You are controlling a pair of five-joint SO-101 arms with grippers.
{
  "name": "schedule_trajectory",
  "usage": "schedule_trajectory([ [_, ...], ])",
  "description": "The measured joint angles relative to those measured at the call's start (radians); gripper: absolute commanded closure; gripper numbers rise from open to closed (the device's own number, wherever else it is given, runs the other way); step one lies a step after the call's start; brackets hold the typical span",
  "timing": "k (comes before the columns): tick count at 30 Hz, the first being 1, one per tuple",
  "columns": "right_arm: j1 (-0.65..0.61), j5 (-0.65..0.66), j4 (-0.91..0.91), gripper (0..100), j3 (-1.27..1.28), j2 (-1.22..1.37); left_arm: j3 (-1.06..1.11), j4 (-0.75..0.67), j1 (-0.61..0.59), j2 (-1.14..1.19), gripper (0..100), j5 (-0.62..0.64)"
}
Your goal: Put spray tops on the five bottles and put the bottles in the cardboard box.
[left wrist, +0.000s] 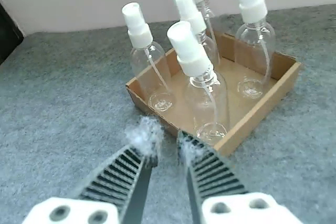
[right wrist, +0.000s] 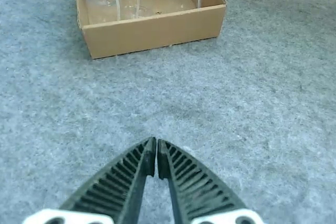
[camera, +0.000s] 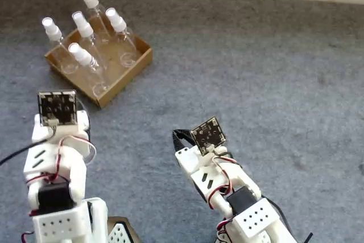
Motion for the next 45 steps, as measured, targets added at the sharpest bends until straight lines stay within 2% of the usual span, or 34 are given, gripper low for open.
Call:
schedule_trajectory([
  [13, 0.0, 0.0, 0.003, 99.3, 0.0, 0.0, 0.0, 0.307, 0.207, -0.288, 100, -0.008],
  [21, 0.0, 0.0, 0.003, 99.3, 0.0, 0.0, 0.0, 0.351, 0.23, -0.293, 100, -0.009],
  [26, 0.017, 0.0, 0.003, 99.3, 0.0, 0.0, 0.0, 0.434, 0.319, -0.293, 100, -0.009],
  [30, 0.08, 0.0, 0.003, 99.3, 0.0, 0.0, 0.026, 0.437, 0.348, -0.293, 100, -0.009],
  [37, 0.181, 0.0, 0.003, 99.3, 0.0, -0.026, 0.259, 0.413, 0.359, -0.287, 100, -0.009],
  [45, 0.241, 0.017, 0.011, 99.3, 0.0, -0.324, 0.384, 0.399, 0.361, -0.29, 100, -0.009],
])
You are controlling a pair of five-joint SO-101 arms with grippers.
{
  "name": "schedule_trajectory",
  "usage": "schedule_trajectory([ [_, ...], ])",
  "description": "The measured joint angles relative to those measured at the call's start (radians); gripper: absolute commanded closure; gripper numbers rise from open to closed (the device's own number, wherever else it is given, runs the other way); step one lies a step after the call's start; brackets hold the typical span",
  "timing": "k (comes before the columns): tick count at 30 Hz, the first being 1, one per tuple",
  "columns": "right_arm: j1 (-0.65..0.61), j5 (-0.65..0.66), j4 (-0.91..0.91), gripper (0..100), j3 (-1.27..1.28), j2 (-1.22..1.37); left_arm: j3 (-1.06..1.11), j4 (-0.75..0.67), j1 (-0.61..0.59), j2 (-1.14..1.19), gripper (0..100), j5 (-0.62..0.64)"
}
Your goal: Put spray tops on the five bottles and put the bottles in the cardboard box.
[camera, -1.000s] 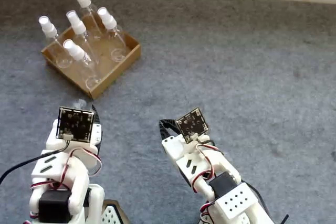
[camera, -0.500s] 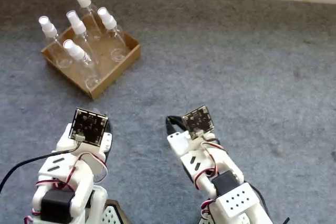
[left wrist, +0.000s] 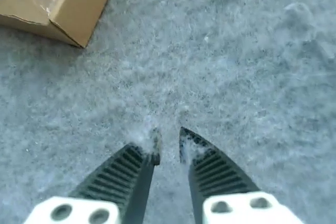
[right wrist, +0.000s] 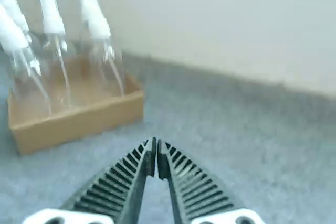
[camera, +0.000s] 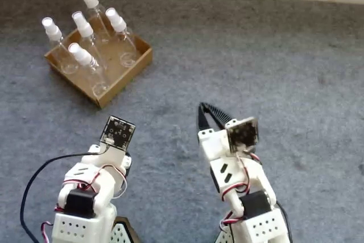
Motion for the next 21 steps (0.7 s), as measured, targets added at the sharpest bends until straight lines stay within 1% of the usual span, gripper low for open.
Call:
schedule_trajectory([
  [2, 0.011, 0.069, 0.049, 99.3, 0.0, -0.066, 0.031, 0.0, 0.0, 0.0, 100, 0.0],
  [5, 0.011, 0.181, 0.133, 99.3, 0.0, -0.075, 0.052, 0.0, 0.0, 0.0, 100, 0.0],
  [7, 0.031, 0.218, 0.146, 99.3, 0.0, -0.081, 0.055, 0.0, 0.0, 0.0, 100, 0.0],
  [10, 0.084, 0.233, 0.152, 99.3, -0.003, -0.084, 0.055, 0.0, 0.0, 0.0, 100, 0.023],
  [15, 0.204, 0.239, 0.157, 99.3, -0.066, -0.086, 0.055, 0.003, 0.0, 0.0, 100, 0.18],
  [19, 0.301, 0.239, 0.172, 99.3, -0.204, -0.087, 0.055, 0.034, 0.0, 0.0, 100, 0.198],
  [21, 0.354, 0.239, 0.221, 99.3, -0.298, -0.087, 0.055, 0.06, 0.0, 0.0, 100, 0.198],
])
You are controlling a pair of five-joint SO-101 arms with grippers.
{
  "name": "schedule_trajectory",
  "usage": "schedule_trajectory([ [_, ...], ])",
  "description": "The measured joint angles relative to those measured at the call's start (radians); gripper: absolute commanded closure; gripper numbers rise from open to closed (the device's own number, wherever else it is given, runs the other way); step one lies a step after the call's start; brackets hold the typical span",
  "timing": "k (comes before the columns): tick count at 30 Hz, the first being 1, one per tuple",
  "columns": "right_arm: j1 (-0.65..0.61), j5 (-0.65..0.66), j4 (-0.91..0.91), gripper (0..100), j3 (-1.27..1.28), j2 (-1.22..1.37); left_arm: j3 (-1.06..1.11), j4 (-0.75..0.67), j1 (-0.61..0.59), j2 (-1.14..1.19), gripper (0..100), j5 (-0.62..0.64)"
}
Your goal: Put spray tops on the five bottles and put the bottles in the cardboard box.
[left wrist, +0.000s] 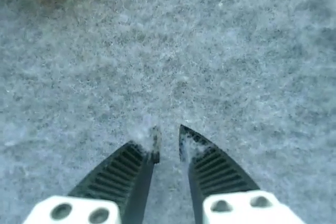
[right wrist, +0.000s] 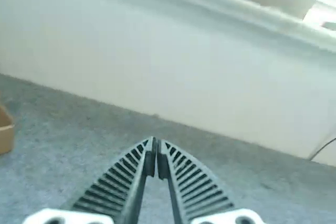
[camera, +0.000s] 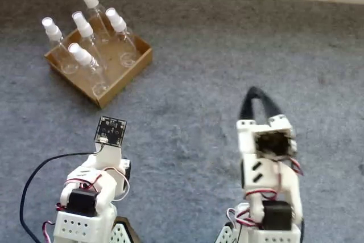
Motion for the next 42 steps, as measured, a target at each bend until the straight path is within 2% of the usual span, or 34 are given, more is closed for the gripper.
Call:
schedule_trajectory([
  [3, 0.063, 0.0, 0.098, 99.3, -0.161, -0.008, 0.0, 0.02, 0.0, 0.0, 100, 0.0],
  [7, 0.068, 0.0, 0.176, 99.3, -0.342, -0.012, 0.0, 0.023, 0.0, 0.0, 100, 0.005],
  [16, -0.008, 0.0, 0.359, 99.3, -0.365, -0.012, 0.0, 0.023, 0.0, 0.0, 100, 0.005],
  [22, -0.009, 0.0, 0.365, 99.3, -0.23, -0.012, 0.0, 0.023, 0.0, 0.0, 100, 0.005],
  [36, -0.02, 0.0, 0.365, 99.3, 0.269, -0.002, 0.0, 0.023, 0.0, 0.0, 100, 0.005],
  [42, -0.02, 0.0, 0.365, 99.3, 0.29, 0.0, 0.0, 0.023, 0.0, 0.0, 100, 0.005],
])
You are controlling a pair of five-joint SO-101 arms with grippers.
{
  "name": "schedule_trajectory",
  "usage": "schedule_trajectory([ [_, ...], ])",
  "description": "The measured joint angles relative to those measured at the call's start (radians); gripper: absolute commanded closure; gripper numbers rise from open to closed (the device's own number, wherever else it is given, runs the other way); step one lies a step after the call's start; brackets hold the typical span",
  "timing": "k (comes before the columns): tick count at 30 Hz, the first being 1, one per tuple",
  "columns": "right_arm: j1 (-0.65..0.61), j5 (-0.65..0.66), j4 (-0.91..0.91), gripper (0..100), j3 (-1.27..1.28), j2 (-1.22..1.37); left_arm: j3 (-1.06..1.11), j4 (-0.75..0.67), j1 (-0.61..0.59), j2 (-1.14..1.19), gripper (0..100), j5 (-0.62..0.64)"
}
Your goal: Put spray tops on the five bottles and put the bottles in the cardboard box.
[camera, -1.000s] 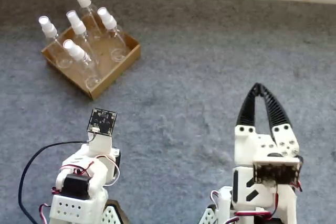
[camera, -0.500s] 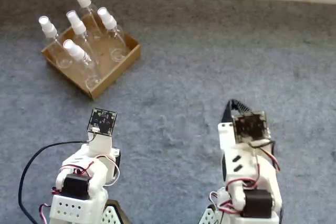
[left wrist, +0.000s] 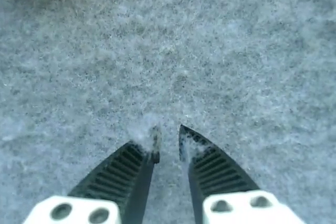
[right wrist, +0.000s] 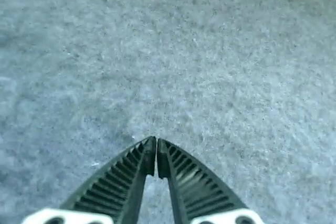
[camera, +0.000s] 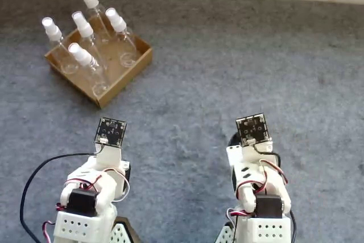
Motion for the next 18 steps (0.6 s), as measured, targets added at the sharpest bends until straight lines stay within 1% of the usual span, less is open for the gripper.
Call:
schedule_trajectory([
  [5, 0.0, 0.0, 0.038, 99.3, 0.002, 0.0, 0.0, 0.0, 0.0, 0.0, 100, 0.0],
  [15, 0.0, 0.0, 0.298, 99.3, 0.002, 0.0, 0.0, 0.0, 0.0, 0.0, 100, 0.0],
  [18, 0.0, 0.0, 0.341, 99.3, 0.002, 0.0, 0.0, 0.0, 0.0, 0.0, 100, 0.0],
])
